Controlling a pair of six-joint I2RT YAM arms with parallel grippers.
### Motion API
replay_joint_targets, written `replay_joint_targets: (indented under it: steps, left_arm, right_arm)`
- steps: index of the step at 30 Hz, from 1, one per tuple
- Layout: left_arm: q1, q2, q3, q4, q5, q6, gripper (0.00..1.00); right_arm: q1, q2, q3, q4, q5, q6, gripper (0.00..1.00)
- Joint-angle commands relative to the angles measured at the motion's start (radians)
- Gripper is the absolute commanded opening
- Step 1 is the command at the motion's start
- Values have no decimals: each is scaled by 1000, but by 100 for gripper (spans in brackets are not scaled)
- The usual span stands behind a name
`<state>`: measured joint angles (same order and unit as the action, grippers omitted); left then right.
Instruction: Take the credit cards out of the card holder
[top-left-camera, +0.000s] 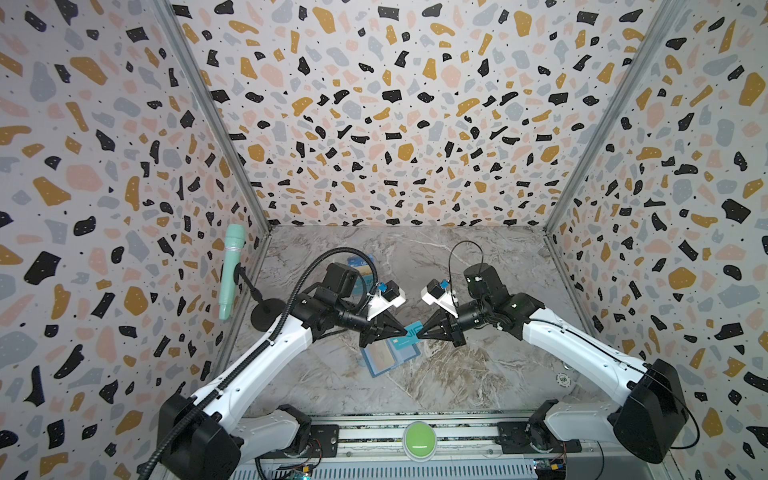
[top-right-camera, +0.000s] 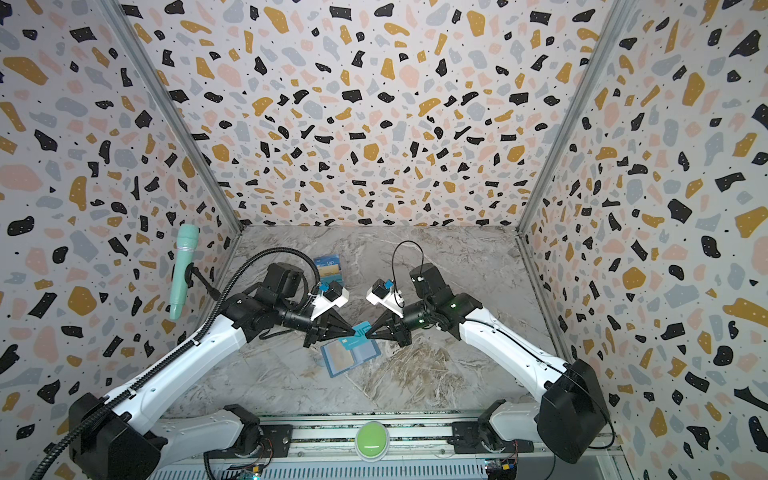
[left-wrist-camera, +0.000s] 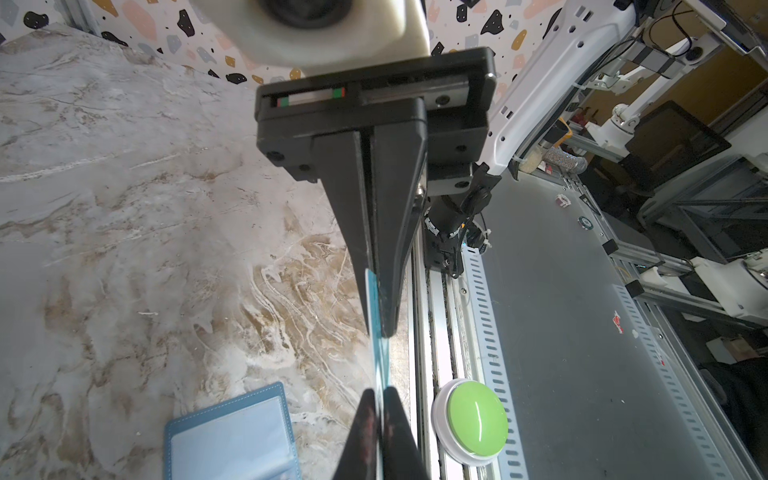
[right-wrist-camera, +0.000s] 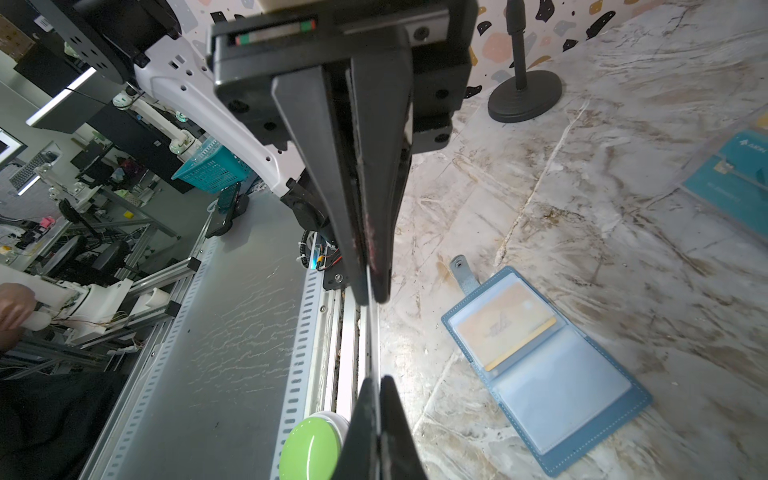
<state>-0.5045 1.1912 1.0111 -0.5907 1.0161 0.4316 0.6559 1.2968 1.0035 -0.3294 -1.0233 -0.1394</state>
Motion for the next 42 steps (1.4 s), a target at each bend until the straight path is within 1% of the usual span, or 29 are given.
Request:
replay_joint_targets:
  steps: [1,2,4,9,12,13,14,16,18,22,26,28,29,33,35,40,42]
  left_arm:
    - [0,0,6,-32,50,17,7]
    - [0,1,4,-33,50,19,6]
    - [0,3,1,-35,53,21,0]
    - [0,6,9,-55,58,49,0]
    - [0,5,11,-48,13,40,0]
    - [0,4,12,-36,-7,26,0]
    - [1,4,14,-28,-33,15,0]
    - [3,5,20,-16,-91,-4,0]
    - [6,15,34,-14,-152,-8,0]
    - [38,61,88,-12,-290,-6,0]
    - [55,142,205,-119,-474,116,0]
    - [80,194,253,-133,-541,139,0]
    - [97,218,272,-133,-548,147,0]
    - [194,330,329,-107,-462,186,0]
    - [227,388,380,-141,-448,213,0]
    - [274,533,534,-315,-422,439,0]
    - [288,584,575,-354,-411,503,0]
  right_arm:
    - [1,-34,12,52,28,9,0]
    - [1,-34,14,51,29,9,0]
    - [2,-34,15,49,31,8,0]
    - [1,-30,21,40,51,8,0]
    - [-2,-41,17,30,108,12,29]
    - [-6,-49,13,26,130,13,41]
    - [-11,-58,6,26,152,16,51]
    - [-25,-78,-7,28,193,27,60]
    - [-46,-101,-23,35,234,42,67]
    - [-94,-154,-75,76,363,95,71]
    - [-114,-175,-114,89,524,127,72]
    - [-116,-178,-130,89,587,135,72]
    - [-117,-180,-137,94,602,136,72]
    - [-117,-186,-158,118,614,136,72]
    - [-117,-187,-159,124,614,136,72]
    - [-118,-190,-163,134,623,136,72]
    - [-116,-190,-163,134,623,136,72]
